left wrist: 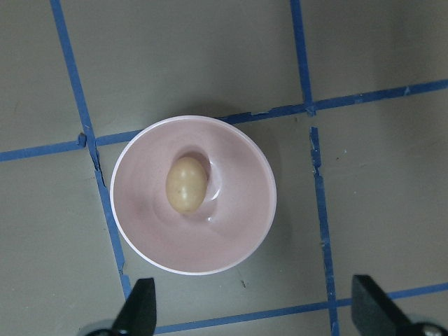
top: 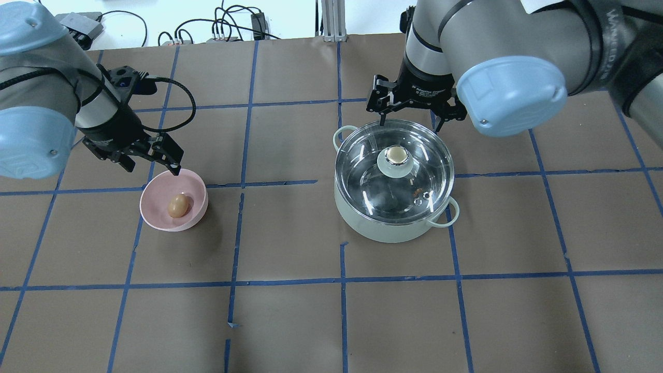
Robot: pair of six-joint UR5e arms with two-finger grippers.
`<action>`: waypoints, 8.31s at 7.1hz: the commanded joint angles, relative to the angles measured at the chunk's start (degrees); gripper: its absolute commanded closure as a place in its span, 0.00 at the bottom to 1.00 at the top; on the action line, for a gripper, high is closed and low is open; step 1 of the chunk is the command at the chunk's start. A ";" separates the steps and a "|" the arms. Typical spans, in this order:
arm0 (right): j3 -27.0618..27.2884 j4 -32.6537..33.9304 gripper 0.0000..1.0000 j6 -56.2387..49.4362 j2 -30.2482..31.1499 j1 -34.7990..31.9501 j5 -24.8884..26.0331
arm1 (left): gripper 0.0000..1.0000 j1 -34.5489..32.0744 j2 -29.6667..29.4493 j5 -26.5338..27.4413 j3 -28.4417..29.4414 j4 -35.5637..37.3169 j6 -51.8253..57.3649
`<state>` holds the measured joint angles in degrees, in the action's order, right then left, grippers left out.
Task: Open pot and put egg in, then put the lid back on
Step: 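Lower the left gripper to the egg while the right descends to the knob, then close the left gripper on the egg while the right gripper grasps the lid knob, then lift the glass lid off the pot with the right gripper, moving it farther away, then lift the egg out of the pink bowl with the left gripper, then carry the egg with the left gripper over the open pot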
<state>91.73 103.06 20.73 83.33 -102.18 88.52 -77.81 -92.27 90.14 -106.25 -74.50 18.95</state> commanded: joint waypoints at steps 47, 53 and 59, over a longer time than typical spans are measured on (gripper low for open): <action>-5.42 -0.58 0.54 -13.96 0.16 12.18 -0.02 | 0.80 2.31 -10.75 0.38 -12.85 26.78 -1.72; -5.33 -0.93 0.56 -13.96 0.43 12.45 0.95 | 0.84 -11.80 -6.96 -0.58 7.09 10.34 -16.43; -5.24 -2.86 0.56 -22.14 1.39 18.69 0.78 | 0.84 -34.92 -13.01 -0.67 9.04 18.75 -51.52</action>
<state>86.48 100.25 -0.94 84.66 -83.88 89.44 -108.16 -103.11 89.41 -97.26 -58.99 -27.06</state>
